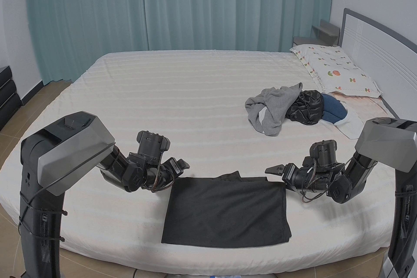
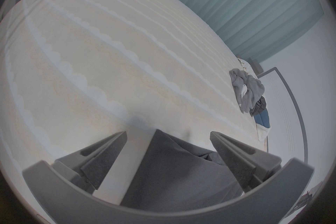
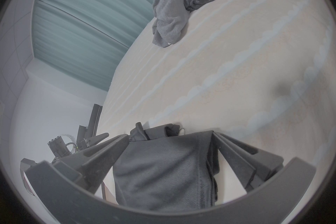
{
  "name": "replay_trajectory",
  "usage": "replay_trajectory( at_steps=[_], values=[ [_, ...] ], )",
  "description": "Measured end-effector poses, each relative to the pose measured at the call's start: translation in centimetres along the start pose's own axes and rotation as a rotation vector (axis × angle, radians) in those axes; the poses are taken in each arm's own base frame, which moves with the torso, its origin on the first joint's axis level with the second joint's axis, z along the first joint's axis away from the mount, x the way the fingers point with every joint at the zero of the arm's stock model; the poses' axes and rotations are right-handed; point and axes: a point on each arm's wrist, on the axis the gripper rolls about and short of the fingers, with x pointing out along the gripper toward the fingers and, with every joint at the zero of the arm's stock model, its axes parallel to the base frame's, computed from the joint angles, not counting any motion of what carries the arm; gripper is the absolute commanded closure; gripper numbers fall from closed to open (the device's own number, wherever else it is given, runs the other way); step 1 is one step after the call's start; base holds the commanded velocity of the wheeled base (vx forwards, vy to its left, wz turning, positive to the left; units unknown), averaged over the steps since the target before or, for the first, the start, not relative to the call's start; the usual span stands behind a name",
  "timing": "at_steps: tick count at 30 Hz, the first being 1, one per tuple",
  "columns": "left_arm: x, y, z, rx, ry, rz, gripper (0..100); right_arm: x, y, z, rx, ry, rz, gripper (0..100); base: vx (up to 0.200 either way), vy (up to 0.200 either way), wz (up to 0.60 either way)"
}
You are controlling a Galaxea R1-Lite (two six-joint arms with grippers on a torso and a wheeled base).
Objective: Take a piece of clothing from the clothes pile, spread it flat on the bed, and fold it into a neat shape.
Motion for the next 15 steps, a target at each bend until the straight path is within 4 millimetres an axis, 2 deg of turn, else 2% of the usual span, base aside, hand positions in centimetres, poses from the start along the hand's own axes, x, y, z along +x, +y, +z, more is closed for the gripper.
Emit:
replay_trajectory(
  at_steps=[1,15],
  values=[
    [0.1,-0.1,-0.2,0.004,0.003,-0.002,100,0.0,0.0,0.0,0.001,0.004,-0.003,0,0.0,0.0,0.0],
    [1.0,0.0,-1.2,0.022,-0.046,0.067,100,0.5,-0.4,0.0,-0.002,0.008,-0.018,0,0.0,0.0,0.0]
  ],
)
